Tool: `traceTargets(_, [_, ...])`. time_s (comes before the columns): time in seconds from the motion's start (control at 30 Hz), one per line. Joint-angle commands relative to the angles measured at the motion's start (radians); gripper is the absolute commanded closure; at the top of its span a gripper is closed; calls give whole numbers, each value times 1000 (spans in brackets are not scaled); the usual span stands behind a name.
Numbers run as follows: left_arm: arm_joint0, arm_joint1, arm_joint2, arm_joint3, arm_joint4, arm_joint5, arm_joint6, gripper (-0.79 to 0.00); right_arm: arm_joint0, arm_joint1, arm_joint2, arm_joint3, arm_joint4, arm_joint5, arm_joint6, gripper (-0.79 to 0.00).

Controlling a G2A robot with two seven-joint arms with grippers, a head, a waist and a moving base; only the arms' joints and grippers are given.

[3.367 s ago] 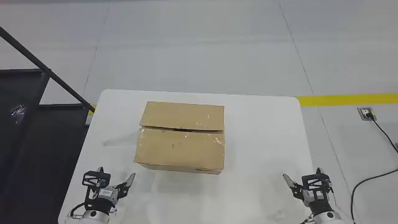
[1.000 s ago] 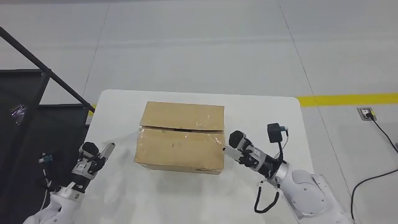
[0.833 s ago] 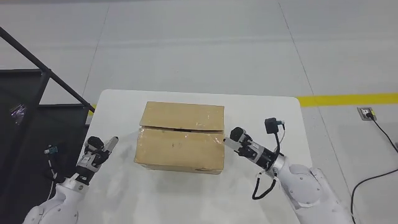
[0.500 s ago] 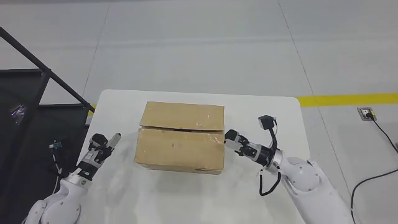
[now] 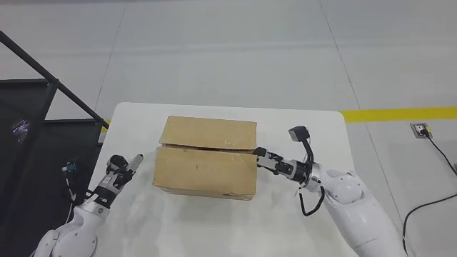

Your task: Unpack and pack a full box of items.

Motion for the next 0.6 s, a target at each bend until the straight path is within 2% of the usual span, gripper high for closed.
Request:
traceTargets(0.0, [-2, -1, 5, 3, 0, 9, 2, -785, 1, 2, 1, 3, 74, -24, 73, -785])
traceTargets(0.1, [-5, -2, 14, 7, 0, 19, 6, -785, -2, 8, 2, -13, 139, -26, 134, -785])
traceTargets(0.23, [-6, -3, 26, -5, -12, 19, 19, -785, -32, 25, -3, -107, 173, 3, 163, -785])
traceTargets(0.4, [1, -3, 26, -19, -9, -13, 27, -785, -77, 60, -11, -233, 149, 34, 193, -785])
traceTargets(0.57, [19, 5, 6, -35, 29, -96, 0, -785, -103, 100, -51, -323, 69, 60, 220, -785])
